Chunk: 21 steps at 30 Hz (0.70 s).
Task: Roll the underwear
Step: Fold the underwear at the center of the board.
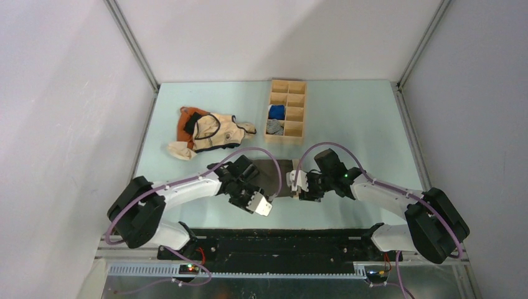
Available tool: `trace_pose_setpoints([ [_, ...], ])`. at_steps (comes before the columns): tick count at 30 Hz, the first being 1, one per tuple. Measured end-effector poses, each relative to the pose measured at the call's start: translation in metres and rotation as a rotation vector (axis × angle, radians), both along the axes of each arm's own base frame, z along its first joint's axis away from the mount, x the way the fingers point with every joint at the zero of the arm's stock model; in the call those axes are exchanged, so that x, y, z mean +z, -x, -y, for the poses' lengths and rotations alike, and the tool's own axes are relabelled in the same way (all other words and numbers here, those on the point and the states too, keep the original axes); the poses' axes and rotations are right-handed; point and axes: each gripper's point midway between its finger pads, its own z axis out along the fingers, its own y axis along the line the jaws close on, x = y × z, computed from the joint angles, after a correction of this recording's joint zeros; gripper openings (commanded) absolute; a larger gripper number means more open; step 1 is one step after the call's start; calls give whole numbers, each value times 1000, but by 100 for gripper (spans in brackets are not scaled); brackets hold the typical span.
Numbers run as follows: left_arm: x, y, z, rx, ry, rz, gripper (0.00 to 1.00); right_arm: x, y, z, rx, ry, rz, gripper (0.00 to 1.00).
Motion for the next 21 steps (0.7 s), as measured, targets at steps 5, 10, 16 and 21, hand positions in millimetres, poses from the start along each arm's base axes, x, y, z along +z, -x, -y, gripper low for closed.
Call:
trace_pose_setpoints([
  [5,-8,2,1,-14,-53,21,29,0,-1,1,-3,-2,1,53],
  [10,-9,-6,5,-31,-47,95,13,-1,-1,1,59,9,44,57],
  [16,-10,-9,4,-70,-39,169,0,-5,5,-1,150,22,90,58],
  [21,-10,-13,5,-69,-32,197,0,-12,12,-6,202,41,94,55],
])
